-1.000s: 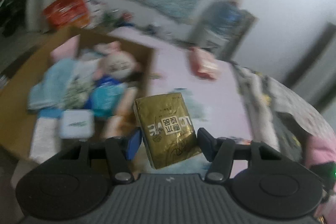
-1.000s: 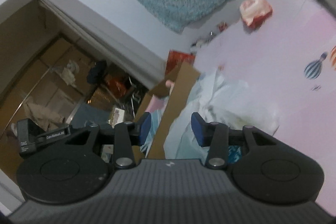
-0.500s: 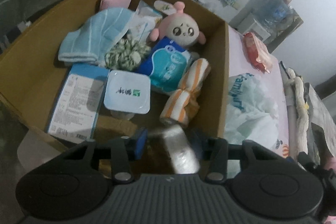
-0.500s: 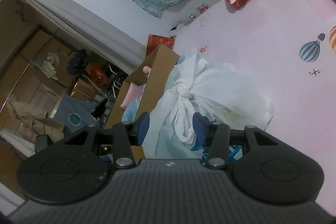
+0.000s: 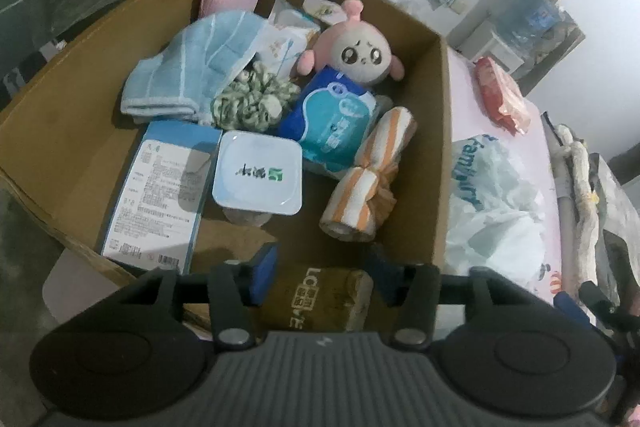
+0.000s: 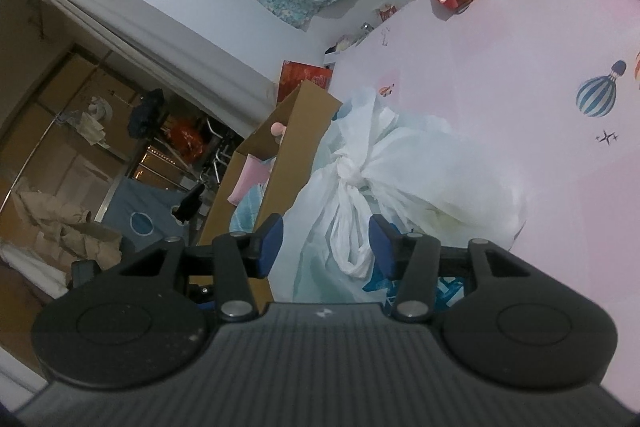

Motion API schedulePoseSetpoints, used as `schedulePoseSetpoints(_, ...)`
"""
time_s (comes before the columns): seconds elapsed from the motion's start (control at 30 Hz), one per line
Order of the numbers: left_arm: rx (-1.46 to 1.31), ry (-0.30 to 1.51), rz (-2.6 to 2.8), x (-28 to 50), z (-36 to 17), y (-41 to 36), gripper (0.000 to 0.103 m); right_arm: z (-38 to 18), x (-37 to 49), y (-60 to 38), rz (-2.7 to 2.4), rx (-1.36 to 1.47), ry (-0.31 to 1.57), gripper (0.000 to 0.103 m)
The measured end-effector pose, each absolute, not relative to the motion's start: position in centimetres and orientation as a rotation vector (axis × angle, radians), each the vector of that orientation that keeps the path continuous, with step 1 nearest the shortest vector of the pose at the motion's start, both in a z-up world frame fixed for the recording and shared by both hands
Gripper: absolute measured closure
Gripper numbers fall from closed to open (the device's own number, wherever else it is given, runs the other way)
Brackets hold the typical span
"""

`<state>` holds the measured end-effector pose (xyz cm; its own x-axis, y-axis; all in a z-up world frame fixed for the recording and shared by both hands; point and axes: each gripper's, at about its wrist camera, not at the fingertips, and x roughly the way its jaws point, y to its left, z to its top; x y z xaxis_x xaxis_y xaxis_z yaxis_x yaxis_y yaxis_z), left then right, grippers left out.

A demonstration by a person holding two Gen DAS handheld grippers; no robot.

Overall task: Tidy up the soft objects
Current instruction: 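Open the left gripper to drop the gold packet into the box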

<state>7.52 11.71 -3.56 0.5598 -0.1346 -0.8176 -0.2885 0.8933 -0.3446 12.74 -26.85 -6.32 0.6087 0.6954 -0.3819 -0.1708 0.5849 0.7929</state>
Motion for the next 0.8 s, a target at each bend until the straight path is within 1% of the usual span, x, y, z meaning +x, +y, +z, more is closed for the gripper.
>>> schedulePoseSetpoints(0.13, -0.410, 0.881, 0.125, 6.4, -1.9, 11.6, 0.027, -5.2, 12.6, -26.3, 0.585, 0.745, 0.752, 0.055)
schedulePoseSetpoints(0.27, -0.363, 0.780, 0.171, 4.8, -0.4, 12.1, 0.015, -3.5, 12.7, -24.5, 0.636, 0.677, 0.742, 0.055)
schedulePoseSetpoints(0.33, -0.352, 0.744, 0.186, 4.0, 0.0, 12.6, 0.013, -2.8, 12.7, -23.4, 0.661, 0.653, 0.742, 0.054)
schedulePoseSetpoints(0.43, -0.336, 0.699, 0.210, 2.8, 0.5, 13.5, 0.012, -1.7, 12.9, -21.1, 0.719, 0.608, 0.753, 0.054)
schedulePoseSetpoints(0.53, -0.318, 0.651, 0.249, 1.5, 1.1, 14.6, 0.010, 0.5, 13.5, -17.6, 0.806, 0.481, 0.774, 0.054)
schedulePoseSetpoints(0.6, -0.319, 0.614, 0.274, 0.5, 1.4, 15.5, 0.010, 2.2, 14.3, -14.3, 0.883, 0.348, 0.811, 0.054)
schedulePoseSetpoints(0.67, -0.327, 0.593, 0.290, -0.6, 1.5, 16.4, 0.009, 3.4, 15.6, -10.7, 0.935, 0.203, 0.887, 0.054)
schedulePoseSetpoints(0.8, -0.374, 0.572, 0.318, -2.4, 0.9, 18.4, 0.009, 3.8, 17.6, -2.5, 1.017, -0.139, 1.046, 0.052)
